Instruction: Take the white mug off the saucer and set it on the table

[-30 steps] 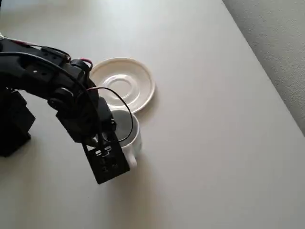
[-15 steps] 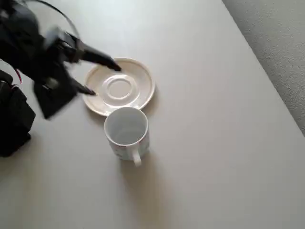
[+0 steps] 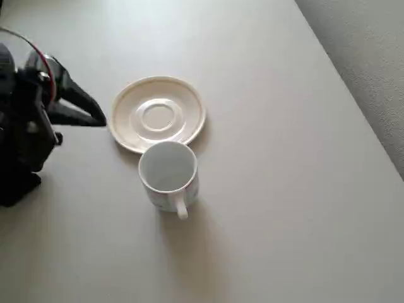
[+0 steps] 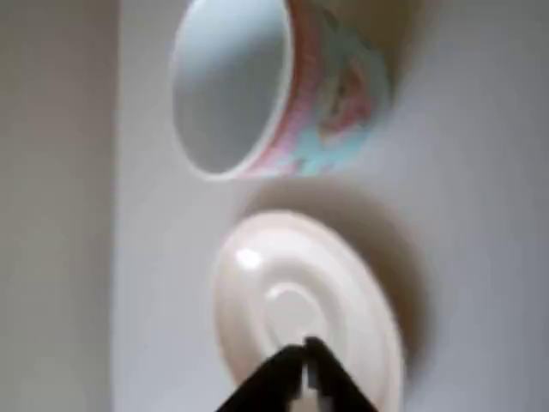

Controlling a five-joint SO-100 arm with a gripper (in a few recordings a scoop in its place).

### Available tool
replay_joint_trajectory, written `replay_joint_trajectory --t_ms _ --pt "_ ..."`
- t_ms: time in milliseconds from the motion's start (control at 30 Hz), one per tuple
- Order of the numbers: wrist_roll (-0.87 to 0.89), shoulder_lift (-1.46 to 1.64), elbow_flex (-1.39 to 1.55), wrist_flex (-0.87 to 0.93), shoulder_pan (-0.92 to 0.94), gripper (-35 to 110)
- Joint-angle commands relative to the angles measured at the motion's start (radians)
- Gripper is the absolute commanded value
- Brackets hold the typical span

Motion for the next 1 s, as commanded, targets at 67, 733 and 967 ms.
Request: replay_joint_trajectory --t_ms 67,733,967 --pt "0.066 0.218 0.295 0.038 -0.066 -2" --pt "0.067 0.218 0.345 0.057 -0.161 3" --pt "0.067 0.218 0.345 0.057 -0.161 3"
